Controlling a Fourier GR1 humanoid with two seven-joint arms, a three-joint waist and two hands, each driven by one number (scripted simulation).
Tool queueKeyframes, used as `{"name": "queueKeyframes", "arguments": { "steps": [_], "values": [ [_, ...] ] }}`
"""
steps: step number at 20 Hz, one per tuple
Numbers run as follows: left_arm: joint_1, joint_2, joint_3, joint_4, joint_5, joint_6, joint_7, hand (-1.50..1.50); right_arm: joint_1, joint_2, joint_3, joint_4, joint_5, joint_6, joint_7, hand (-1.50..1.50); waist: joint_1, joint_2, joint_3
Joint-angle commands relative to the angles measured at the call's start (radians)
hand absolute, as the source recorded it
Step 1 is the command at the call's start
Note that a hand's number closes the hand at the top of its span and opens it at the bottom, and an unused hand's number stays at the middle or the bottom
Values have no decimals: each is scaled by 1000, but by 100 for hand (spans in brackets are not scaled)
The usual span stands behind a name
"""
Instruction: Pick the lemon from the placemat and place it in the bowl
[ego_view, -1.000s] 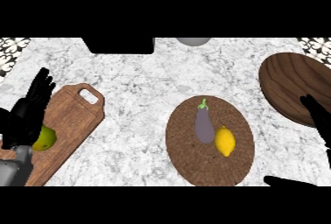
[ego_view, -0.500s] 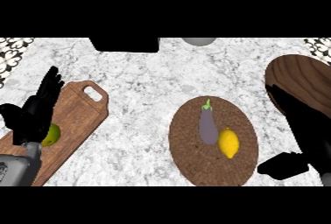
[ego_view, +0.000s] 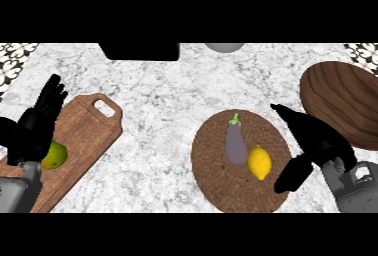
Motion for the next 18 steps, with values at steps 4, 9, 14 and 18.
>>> {"name": "queueKeyframes", "arguments": {
  "steps": [4, 9, 14, 18],
  "values": [
    [1, -27, 15, 18, -16, 5, -8, 0, -74, 51, 56, 124, -50, 147, 143, -150, -13, -2, 0],
    [34, -40, 27, 37, -11, -38, -33, 0, -105, 67, 106, 181, 129, 112, 45, -150, -16, -3, 1],
    [-42, -36, 53, -7, -48, -21, 66, 0, -84, 137, 91, 222, 247, 107, 1, -150, -20, -3, 1],
    [54, -66, 31, -81, -93, -9, 65, 0, -27, 189, 55, 177, 231, 160, 52, -150, -20, -5, 1]
  ]
}}
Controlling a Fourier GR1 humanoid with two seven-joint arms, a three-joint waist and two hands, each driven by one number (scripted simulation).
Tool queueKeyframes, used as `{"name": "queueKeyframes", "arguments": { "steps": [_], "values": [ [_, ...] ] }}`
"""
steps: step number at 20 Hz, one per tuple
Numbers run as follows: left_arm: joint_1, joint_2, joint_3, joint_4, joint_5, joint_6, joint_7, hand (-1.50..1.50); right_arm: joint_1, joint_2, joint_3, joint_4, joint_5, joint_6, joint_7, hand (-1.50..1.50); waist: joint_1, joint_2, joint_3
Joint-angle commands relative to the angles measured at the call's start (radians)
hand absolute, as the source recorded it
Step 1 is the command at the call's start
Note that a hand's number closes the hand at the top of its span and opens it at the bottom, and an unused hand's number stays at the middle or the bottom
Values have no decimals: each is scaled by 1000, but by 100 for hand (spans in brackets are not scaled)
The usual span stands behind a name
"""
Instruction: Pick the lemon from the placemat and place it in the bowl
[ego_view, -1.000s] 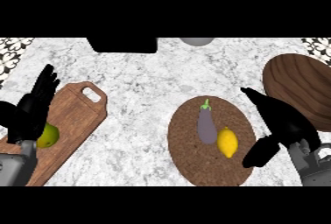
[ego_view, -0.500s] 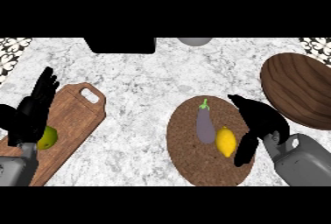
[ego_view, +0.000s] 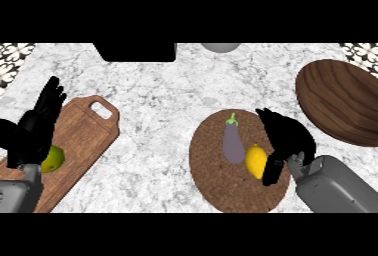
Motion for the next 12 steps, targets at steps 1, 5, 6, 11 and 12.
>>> {"name": "queueKeyframes", "arguments": {
  "steps": [1, 5, 6, 11, 12],
  "values": [
    [-36, -10, 30, 74, -16, -30, -20, 0, 70, 44, -2, -17, 34, 42, 60, -150, -8, 0, 0],
    [78, -25, 41, -15, -23, -36, -51, 0, 89, 103, 1, 77, 103, 28, 28, -150, 1, 0, 0],
    [98, -17, 53, -79, -11, -55, -7, 0, 135, 103, -8, 6, 123, 29, 35, -150, -1, -1, 0],
    [31, -48, 54, -56, -64, -45, 30, 0, 168, 169, -28, 40, 211, 9, 12, -150, -4, -1, 0],
    [10, -113, 21, 32, -95, -18, -33, 0, 176, 121, -51, 49, 214, 28, -41, -150, -7, 0, 0]
  ]
}}
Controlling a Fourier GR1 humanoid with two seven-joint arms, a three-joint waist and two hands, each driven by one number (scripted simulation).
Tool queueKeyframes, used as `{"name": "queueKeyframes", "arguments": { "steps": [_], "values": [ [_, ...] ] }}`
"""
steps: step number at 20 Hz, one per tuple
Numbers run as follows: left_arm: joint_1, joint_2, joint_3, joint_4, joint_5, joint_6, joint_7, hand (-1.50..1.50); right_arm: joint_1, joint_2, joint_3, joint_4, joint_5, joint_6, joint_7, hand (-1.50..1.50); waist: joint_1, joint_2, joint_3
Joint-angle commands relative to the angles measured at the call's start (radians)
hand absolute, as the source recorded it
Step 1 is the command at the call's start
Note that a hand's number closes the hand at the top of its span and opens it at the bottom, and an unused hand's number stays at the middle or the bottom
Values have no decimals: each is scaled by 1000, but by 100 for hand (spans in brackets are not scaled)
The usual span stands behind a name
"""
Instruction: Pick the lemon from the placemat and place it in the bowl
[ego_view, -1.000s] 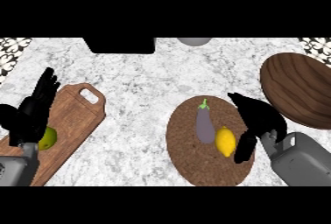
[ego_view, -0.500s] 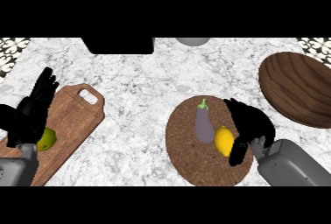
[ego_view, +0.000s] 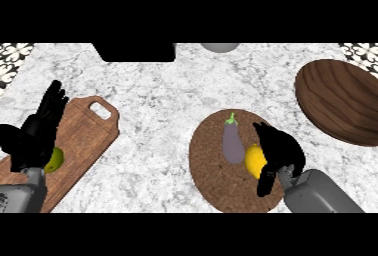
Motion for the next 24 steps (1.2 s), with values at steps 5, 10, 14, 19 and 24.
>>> {"name": "queueKeyframes", "arguments": {
  "steps": [5, 10, 14, 19, 24],
  "values": [
    [-68, -11, 60, 10, -20, -47, 71, 0, 51, 62, -66, 53, 130, 13, -46, -150, -2, 0, 0],
    [-18, -15, 83, 32, -24, -86, -13, 0, -33, 137, -150, 228, 80, 72, -111, 150, 4, 2, 0],
    [-14, -51, 72, -11, -62, -78, 17, 0, -11, 176, -127, 254, 175, 23, -215, 150, 3, 1, 0],
    [-16, -54, 100, 19, -61, -101, 3, 0, -36, 166, -176, 344, 219, -37, -337, 150, 3, 2, 0],
    [-13, -76, 97, 8, -83, -99, 18, 0, -28, 211, -189, 372, 311, -135, -323, 150, 2, 1, 0]
  ]
}}
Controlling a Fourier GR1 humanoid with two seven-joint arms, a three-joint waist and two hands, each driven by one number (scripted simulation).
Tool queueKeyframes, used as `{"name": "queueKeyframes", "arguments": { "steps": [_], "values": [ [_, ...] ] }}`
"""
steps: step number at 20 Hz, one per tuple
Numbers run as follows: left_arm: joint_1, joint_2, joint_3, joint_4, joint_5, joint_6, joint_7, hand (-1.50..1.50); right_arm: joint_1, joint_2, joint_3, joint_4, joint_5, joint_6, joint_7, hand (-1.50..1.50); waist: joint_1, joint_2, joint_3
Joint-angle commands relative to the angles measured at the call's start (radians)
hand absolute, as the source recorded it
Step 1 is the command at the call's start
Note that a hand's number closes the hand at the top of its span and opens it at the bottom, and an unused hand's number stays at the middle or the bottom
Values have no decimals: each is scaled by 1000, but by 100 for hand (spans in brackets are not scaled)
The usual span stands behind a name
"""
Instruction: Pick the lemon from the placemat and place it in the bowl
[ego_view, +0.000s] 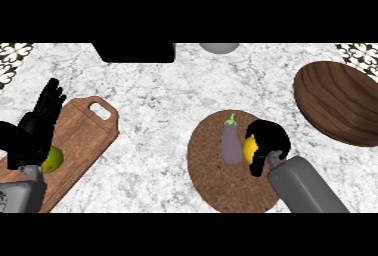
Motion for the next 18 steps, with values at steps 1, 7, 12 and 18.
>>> {"name": "queueKeyframes", "arguments": {
  "steps": [1, 7, 12, 18],
  "values": [
    [-17, -28, -8, 8, -28, 10, 9, 0, 17, 16, 14, -4, 93, -54, 5, 150, 0, 9, 10],
    [4, -7, 8, -8, -5, -5, 22, 0, 110, -224, 155, -221, 27, -6, -532, 150, -13, 3, 11],
    [19, 34, 48, -19, 14, -28, 34, 0, 203, -479, 66, -407, -27, -86, -827, 150, -29, 0, 11],
    [44, -2, 38, -30, 0, -3, 2, 0, 257, -549, -226, -617, -194, -191, -842, 150, -45, -3, 10]
  ]
}}
